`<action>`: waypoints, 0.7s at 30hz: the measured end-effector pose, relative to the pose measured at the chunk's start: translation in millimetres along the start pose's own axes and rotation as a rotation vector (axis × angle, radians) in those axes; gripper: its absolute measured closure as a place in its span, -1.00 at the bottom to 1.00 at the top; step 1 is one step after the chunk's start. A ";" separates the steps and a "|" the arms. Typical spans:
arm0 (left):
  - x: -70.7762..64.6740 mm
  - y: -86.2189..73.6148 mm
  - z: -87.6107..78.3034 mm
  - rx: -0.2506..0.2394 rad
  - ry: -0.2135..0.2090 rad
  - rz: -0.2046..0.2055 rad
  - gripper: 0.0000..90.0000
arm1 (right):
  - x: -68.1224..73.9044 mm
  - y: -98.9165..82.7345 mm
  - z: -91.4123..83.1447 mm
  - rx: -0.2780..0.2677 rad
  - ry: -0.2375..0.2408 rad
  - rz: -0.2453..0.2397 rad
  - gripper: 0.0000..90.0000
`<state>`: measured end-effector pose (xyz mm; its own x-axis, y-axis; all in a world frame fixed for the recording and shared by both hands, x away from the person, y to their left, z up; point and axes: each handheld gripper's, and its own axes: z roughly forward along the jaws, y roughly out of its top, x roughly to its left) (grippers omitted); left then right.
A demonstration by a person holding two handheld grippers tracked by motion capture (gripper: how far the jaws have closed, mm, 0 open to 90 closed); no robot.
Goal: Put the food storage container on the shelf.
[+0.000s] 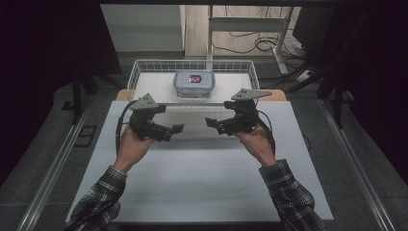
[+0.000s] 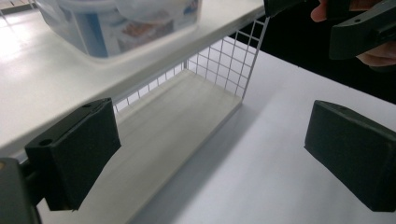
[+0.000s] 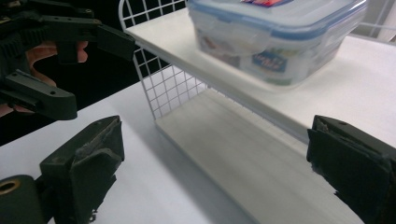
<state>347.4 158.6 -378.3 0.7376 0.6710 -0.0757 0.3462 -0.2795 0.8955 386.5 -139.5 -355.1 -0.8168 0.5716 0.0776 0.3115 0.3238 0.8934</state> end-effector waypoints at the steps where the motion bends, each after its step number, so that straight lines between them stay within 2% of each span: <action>1: -1.3 -1.8 0.0 0.005 0.002 0.004 -0.94 | 1.1 -1.3 0.6 0.001 0.004 0.002 -0.91; 6: -5.4 -12.1 -1.2 0.012 0.005 0.006 -0.96 | 6.5 -9.7 2.4 0.009 0.007 -0.014 -0.93; 16: -3.9 -38.2 -3.6 0.011 0.009 -0.034 -0.96 | 13.8 -27.8 3.0 0.011 -0.015 -0.037 -0.98; 21: -6.3 -47.1 -6.0 0.001 0.011 -0.036 -0.96 | 16.1 -38.6 3.8 0.018 -0.023 -0.047 -1.00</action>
<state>322.9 171.6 -417.3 0.7181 0.6883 -0.1026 0.3729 -0.2561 0.8918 363.2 -140.0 -390.1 -0.8195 0.5725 0.0254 0.2818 0.3640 0.8877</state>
